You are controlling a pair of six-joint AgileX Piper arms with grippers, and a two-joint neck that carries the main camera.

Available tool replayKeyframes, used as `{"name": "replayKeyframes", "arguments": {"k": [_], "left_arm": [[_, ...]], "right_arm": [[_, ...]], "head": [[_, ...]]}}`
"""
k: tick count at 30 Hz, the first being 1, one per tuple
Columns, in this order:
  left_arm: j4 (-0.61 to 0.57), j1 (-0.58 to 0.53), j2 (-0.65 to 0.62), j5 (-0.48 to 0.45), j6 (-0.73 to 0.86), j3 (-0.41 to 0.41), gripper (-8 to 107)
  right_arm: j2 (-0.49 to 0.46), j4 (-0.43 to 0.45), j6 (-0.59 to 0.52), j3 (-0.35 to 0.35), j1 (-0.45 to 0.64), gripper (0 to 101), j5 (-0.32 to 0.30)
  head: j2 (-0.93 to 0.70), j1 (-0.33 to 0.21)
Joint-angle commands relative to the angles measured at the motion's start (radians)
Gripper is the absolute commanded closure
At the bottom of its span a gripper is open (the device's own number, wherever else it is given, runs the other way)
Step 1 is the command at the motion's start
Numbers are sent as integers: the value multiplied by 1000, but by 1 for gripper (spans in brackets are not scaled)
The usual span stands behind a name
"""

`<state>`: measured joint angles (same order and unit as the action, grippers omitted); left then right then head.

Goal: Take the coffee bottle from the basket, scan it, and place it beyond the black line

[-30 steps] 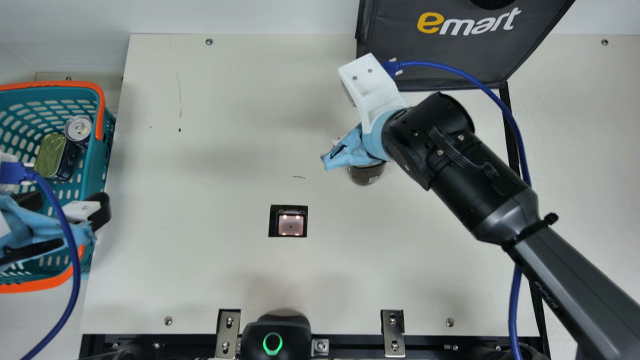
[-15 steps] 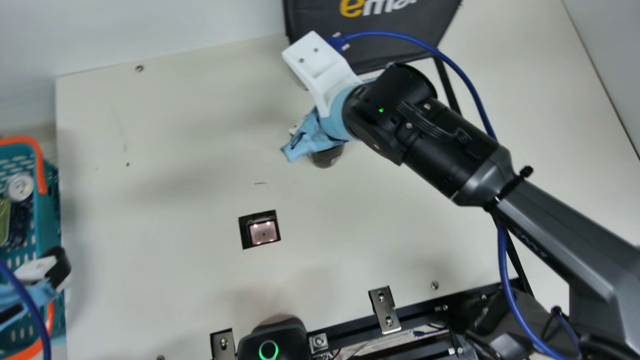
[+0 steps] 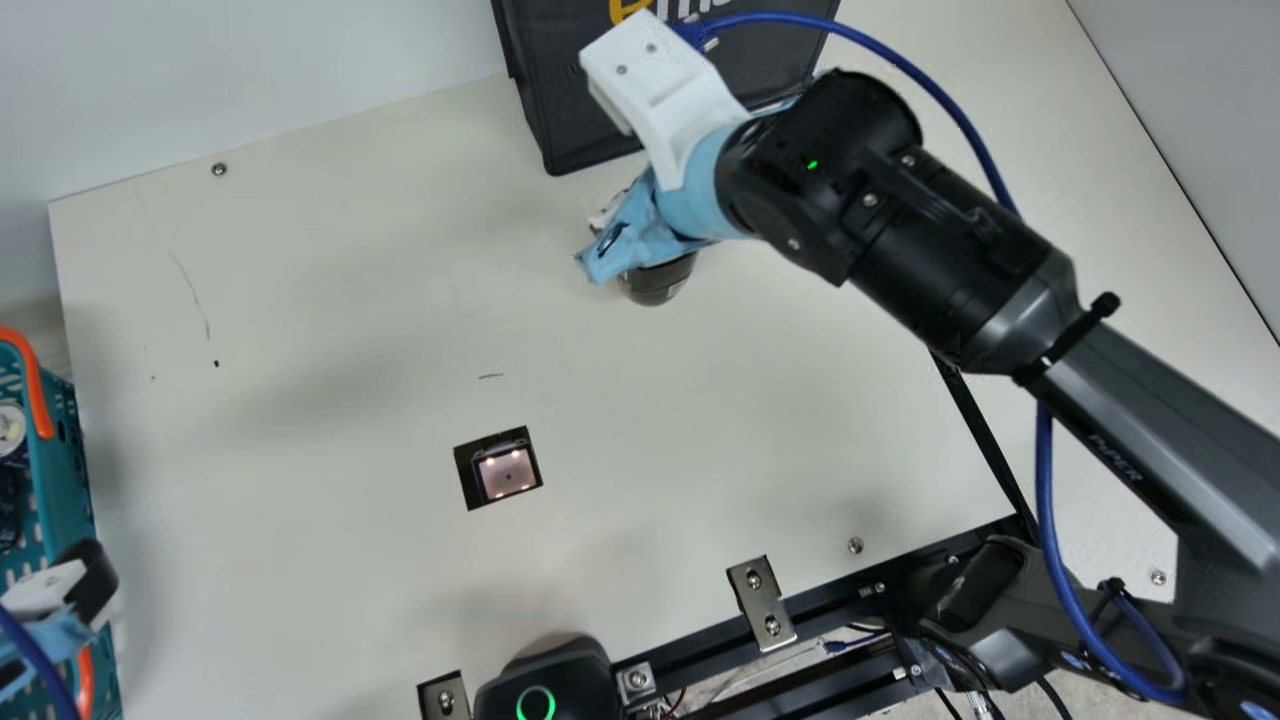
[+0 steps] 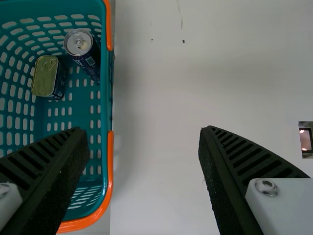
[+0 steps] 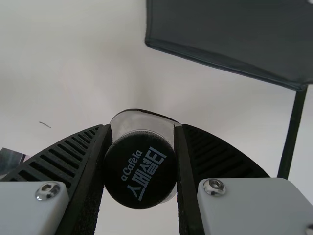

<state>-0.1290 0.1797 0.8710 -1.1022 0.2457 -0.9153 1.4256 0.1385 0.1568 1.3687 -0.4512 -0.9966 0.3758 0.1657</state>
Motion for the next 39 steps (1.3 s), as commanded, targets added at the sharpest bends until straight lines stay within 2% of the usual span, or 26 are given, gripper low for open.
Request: {"name": "replayKeyframes", "arguments": {"k": [1,21,39], "left_arm": [[0,0,0,0,0,0,9],[0,0,0,0,0,0,9],[0,0,0,0,0,0,9]], "right_arm": [[-8,-6,-11,-5,39,101,0],[-71,-102,-165,-44,427,101,-16],[-30,-264,-432,-16,776,101,-2]], "head": [[1,-27],[1,-27],[1,-27]]}}
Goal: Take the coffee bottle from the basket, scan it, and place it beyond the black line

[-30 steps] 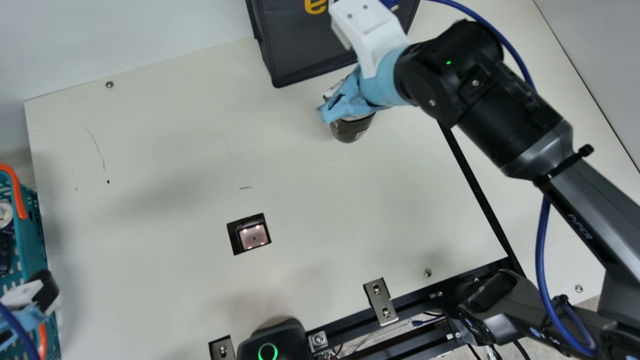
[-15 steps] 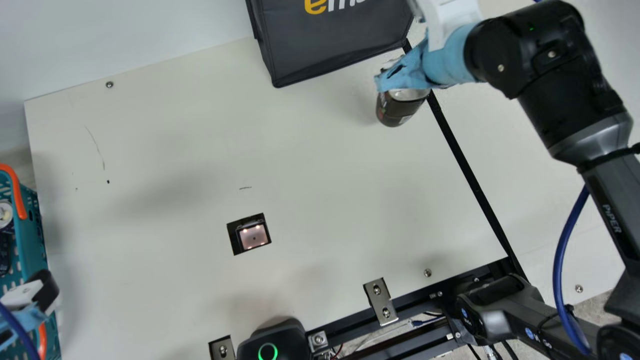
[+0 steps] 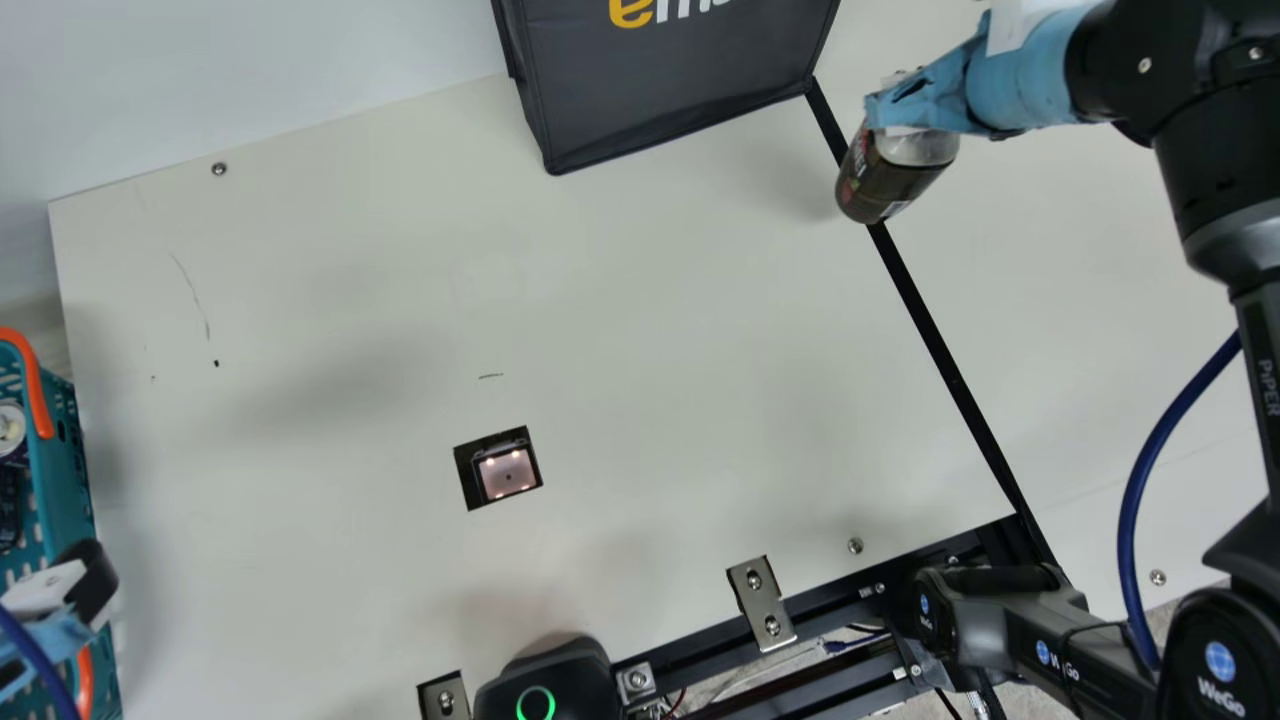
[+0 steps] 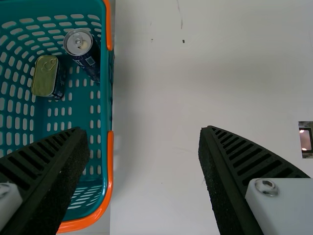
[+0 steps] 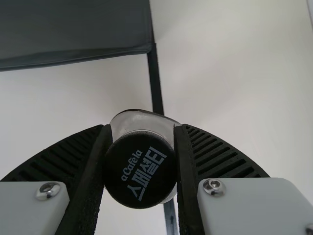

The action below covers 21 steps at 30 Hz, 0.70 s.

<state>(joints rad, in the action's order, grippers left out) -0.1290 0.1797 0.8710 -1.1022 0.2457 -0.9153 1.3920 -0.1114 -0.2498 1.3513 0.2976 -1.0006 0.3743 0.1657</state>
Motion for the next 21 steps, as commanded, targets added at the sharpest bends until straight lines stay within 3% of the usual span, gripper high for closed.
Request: {"name": "replayKeyframes", "arguments": {"k": [1,10,21], "left_arm": [[0,0,0,0,0,0,9],[0,0,0,0,0,0,9],[0,0,0,0,0,0,9]], "right_arm": [[9,-22,-40,4,43,101,4],[69,-82,-138,34,146,101,25],[133,-102,-196,40,177,101,76]], "head": [[2,-27],[2,-27],[2,-27]]}}
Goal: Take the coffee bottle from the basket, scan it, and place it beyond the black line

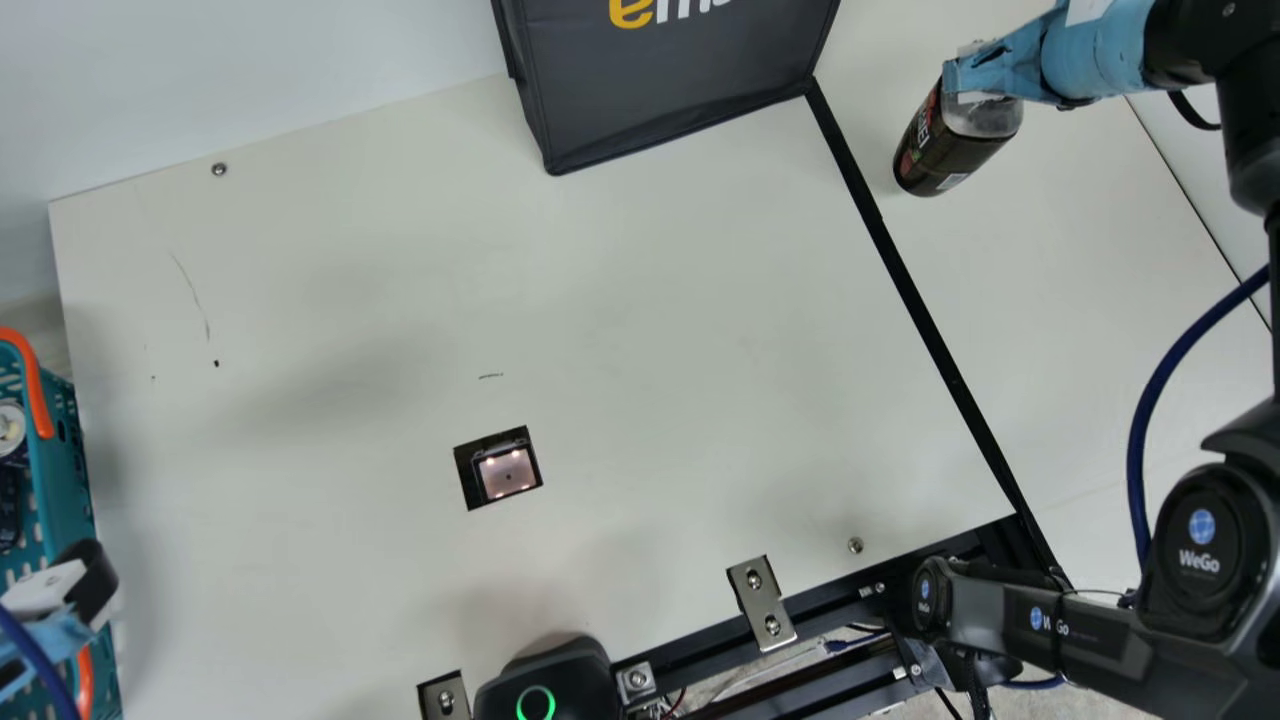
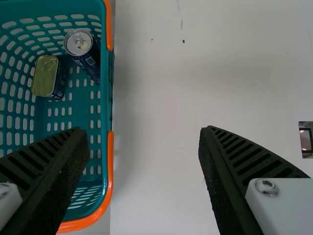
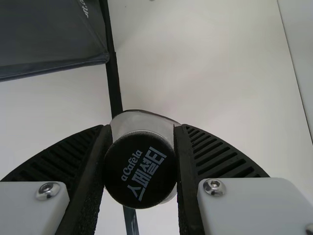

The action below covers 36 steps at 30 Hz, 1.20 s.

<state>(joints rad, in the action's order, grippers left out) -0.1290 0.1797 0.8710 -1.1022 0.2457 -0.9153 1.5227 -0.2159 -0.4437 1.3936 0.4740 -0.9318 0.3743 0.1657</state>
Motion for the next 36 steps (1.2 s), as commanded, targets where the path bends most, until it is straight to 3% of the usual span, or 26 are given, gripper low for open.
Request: {"name": "replayKeyframes", "arguments": {"k": [1,36], "left_arm": [[0,0,0,0,0,0,9],[0,0,0,0,0,0,9]], "right_arm": [[7,2,-5,-4,1,101,13],[79,-34,-57,-56,4,101,150]], "head": [[2,-27],[2,-27]]}}
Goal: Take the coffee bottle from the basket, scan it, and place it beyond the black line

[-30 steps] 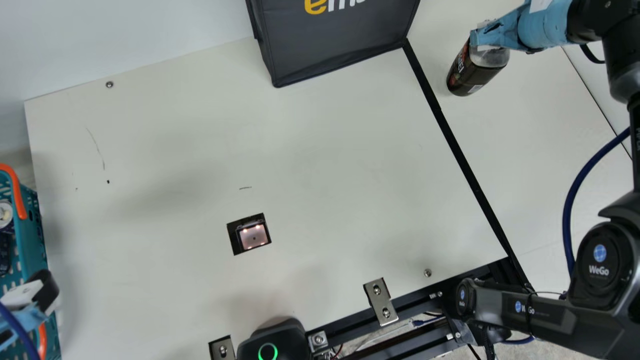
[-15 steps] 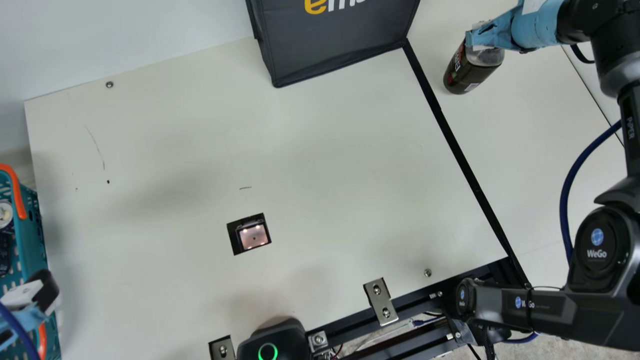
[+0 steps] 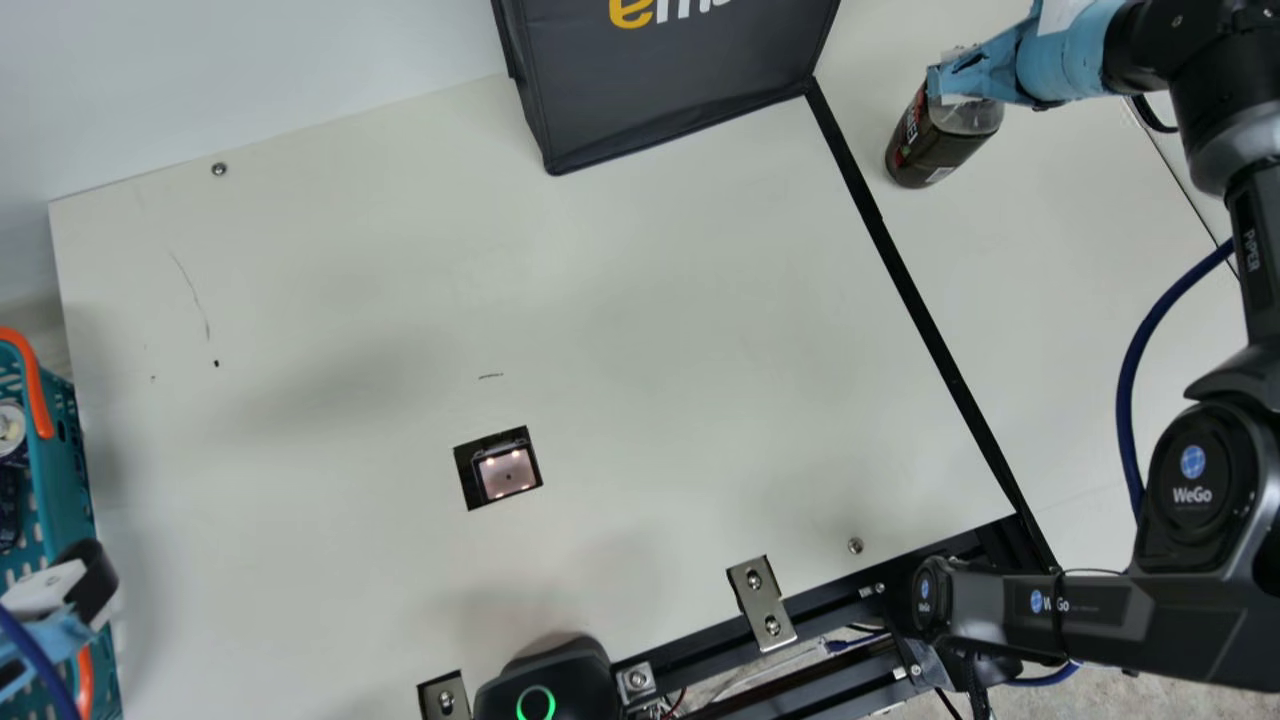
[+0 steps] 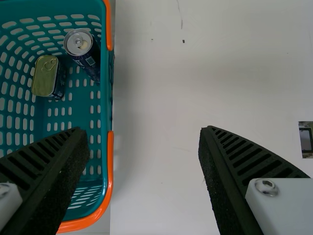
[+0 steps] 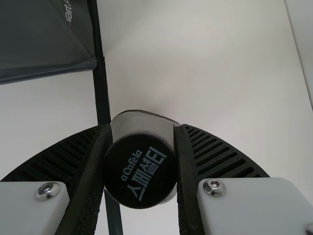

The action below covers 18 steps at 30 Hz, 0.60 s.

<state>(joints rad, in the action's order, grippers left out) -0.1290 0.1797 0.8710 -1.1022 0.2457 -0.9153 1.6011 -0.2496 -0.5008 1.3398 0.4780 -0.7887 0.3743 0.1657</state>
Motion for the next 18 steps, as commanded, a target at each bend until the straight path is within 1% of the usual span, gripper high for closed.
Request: {"name": "replayKeyframes", "arguments": {"k": [1,4,12,15,18], "left_arm": [[0,0,0,0,0,0,9],[0,0,0,0,0,0,9],[0,0,0,0,0,0,9],[0,0,0,0,0,0,9],[0,0,0,0,0,0,9]], "right_arm": [[1,0,-1,-4,-1,101,10],[3,1,-2,-10,-2,101,18],[5,2,-1,-17,-4,75,30],[5,4,-1,-22,-5,73,35],[5,5,-1,-26,-6,65,40]], "head": [[2,-27],[2,-27],[2,-27],[2,-27],[2,-27]]}}
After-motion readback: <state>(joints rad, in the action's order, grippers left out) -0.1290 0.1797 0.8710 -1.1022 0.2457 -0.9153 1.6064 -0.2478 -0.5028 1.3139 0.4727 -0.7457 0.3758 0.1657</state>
